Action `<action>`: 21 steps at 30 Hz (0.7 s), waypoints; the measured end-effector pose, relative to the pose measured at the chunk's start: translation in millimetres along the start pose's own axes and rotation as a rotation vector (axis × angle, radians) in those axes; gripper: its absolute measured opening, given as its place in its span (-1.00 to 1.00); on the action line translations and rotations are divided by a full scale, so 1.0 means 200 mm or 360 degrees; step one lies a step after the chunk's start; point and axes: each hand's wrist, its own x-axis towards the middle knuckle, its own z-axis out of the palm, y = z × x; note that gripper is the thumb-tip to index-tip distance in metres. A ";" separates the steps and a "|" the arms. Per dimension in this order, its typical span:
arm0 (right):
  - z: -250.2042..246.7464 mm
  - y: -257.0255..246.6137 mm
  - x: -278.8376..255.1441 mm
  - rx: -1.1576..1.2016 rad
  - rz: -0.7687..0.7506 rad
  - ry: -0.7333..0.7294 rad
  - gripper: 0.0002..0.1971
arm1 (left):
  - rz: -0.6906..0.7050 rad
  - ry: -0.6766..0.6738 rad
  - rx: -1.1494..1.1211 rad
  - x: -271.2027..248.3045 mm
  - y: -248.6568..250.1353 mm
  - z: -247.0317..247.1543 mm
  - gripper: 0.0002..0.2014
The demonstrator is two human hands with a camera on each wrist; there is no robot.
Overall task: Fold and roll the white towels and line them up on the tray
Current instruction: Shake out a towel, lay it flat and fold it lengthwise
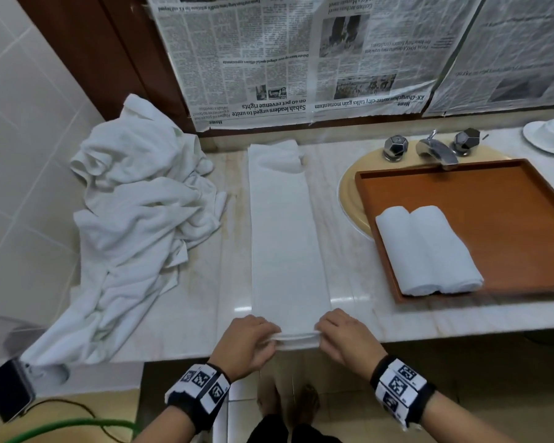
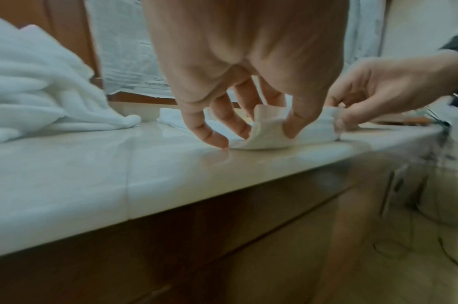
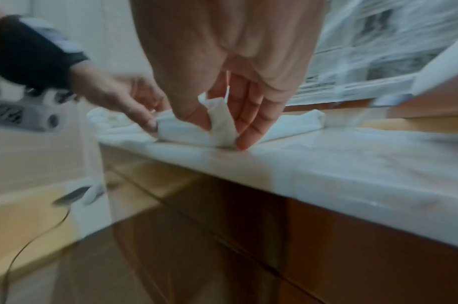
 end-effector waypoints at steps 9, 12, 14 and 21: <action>-0.06 0.03 0.10 0.0653 0.0494 0.0191 -0.81 | -0.0700 0.0122 -0.0448 0.14 0.01 -0.08 -0.85; -0.01 0.01 0.11 0.0468 0.0359 0.0217 -0.85 | -0.0839 0.0164 -0.0365 0.16 0.05 -0.08 -0.82; 0.00 -0.01 0.11 0.0234 0.0268 0.0120 -0.87 | -0.0788 0.0167 -0.0214 0.17 0.07 -0.07 -0.83; -0.01 -0.03 0.10 -0.0307 0.0009 0.0060 -0.70 | -0.0234 -0.0009 0.0091 0.11 0.05 -0.04 -0.77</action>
